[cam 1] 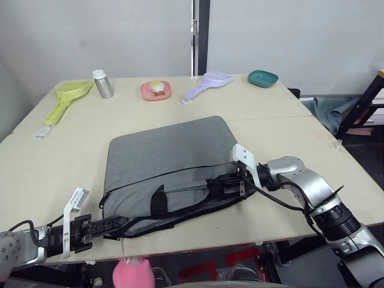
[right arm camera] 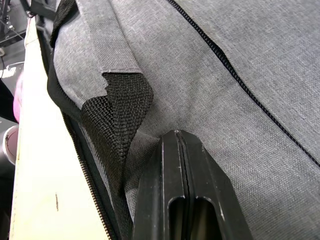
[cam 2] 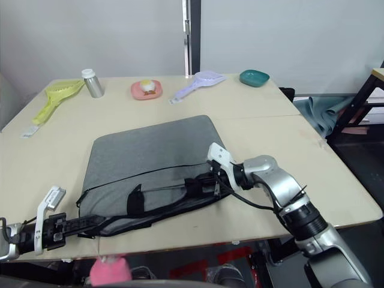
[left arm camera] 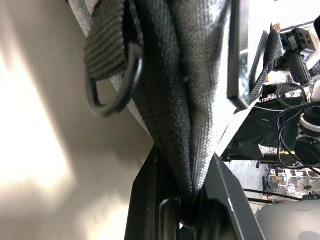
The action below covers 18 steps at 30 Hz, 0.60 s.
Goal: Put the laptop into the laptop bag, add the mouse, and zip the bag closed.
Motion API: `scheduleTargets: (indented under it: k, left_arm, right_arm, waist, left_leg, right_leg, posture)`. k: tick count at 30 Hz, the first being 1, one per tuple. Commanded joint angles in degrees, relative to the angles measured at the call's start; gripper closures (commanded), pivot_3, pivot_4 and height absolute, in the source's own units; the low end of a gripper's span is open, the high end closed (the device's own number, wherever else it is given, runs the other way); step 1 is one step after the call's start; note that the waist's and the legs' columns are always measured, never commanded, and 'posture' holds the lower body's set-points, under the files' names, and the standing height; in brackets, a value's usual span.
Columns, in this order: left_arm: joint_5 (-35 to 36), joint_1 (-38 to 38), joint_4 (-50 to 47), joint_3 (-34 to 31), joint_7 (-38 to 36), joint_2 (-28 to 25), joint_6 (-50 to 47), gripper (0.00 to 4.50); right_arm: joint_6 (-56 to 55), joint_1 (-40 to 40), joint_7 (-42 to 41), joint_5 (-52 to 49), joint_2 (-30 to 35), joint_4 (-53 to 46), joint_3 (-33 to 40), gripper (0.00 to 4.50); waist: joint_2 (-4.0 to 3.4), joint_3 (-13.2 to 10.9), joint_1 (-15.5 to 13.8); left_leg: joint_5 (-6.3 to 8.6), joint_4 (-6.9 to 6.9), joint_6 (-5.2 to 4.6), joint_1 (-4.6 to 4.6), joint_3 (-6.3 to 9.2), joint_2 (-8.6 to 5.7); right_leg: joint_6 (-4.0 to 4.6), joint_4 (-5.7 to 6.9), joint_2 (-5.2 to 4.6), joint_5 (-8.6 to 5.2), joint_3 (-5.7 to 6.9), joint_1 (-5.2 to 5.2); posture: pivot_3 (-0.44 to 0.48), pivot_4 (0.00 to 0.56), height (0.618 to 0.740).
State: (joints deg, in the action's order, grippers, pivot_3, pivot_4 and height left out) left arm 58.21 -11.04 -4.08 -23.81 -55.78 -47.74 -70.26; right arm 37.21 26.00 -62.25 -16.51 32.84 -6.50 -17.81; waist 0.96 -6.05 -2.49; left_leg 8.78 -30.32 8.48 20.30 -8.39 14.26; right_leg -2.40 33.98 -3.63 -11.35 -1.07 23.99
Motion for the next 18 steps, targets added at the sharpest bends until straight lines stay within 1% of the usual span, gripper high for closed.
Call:
scheduleTargets:
  k: [1,3,6,9,11,13,15,18]
  left_arm:
    - [4.4,4.7,-0.6,-4.5,-2.3,-1.8,-0.4,4.49]
    - [3.7,6.5,1.7,-5.2,-2.0,-2.2,-0.2,4.49]
    - [3.0,11.4,10.0,-8.0,-1.4,-3.2,0.3,4.49]
    - [1.7,12.9,15.2,-8.2,-4.4,-5.1,1.5,4.49]
    - [1.2,13.5,17.6,-8.1,-6.0,-5.8,2.3,4.49]
    - [1.7,15.9,22.5,-9.5,-6.2,-6.0,1.9,4.49]
    - [1.6,16.8,23.9,-9.5,-7.2,-6.2,1.4,4.49]
    - [0.0,16.2,23.7,-8.4,-8.4,-6.5,1.8,4.49]
  right_arm:
    - [2.3,0.5,-0.4,0.2,1.4,0.5,-0.5,4.5]
    - [2.5,1.5,-0.5,-0.2,1.4,0.1,0.0,4.5]
    - [3.3,3.1,-0.8,-1.4,1.3,-0.7,1.5,4.5]
    - [3.5,3.6,-0.6,-1.7,1.6,-0.9,1.9,4.5]
    - [3.4,3.7,-0.4,-1.4,1.8,-0.9,1.9,4.5]
    - [3.4,3.6,-0.2,-1.6,1.6,-0.9,1.9,4.5]
    - [3.4,3.2,-0.1,-1.6,1.6,-1.2,1.7,4.5]
    - [3.6,2.8,0.4,-1.7,1.4,-1.8,1.6,4.5]
  waist:
    - [0.01,-0.2,-0.3]
    - [-0.02,-0.3,-0.4]
    - [0.0,-0.9,-0.4]
    - [0.08,-1.3,-0.3]
    - [0.09,-1.3,0.0]
    - [0.09,-1.3,-0.1]
    - [0.09,-1.3,-0.1]
    - [0.1,-1.3,-0.1]
  left_leg:
    - [0.0,-0.04,0.0,0.02,0.04,0.01]
    - [0.0,-0.14,0.0,-0.01,0.05,0.02]
    - [0.0,-0.34,-0.01,-0.05,0.03,0.02]
    - [-0.01,-0.6,-0.01,0.0,0.08,0.05]
    - [-0.01,-0.74,-0.01,0.22,0.07,0.06]
    - [-0.02,-0.92,-0.02,0.63,0.1,0.07]
    - [-0.04,-1.07,-0.05,0.83,0.14,0.06]
    - [-0.04,-1.15,-0.07,0.86,0.12,0.05]
  right_leg:
    - [0.0,0.05,0.0,0.0,0.01,0.01]
    - [0.0,0.15,0.0,0.0,-0.01,-0.02]
    - [0.01,0.39,-0.01,0.01,-0.06,0.01]
    - [0.02,0.79,0.03,0.0,-0.13,0.18]
    - [0.04,0.96,0.07,0.01,-0.16,0.41]
    - [0.06,1.05,0.08,0.02,-0.16,0.64]
    - [0.08,1.15,0.08,0.04,-0.14,0.84]
    - [0.1,1.17,0.06,0.06,-0.14,0.85]
  posture:
    - [0.0,0.15,0.74]
    - [0.0,0.15,0.74]
    - [0.0,0.15,0.74]
    - [0.0,0.15,0.74]
    - [0.0,0.15,0.74]
    - [0.0,0.15,0.74]
    - [0.0,0.15,0.74]
    - [0.0,0.15,0.74]
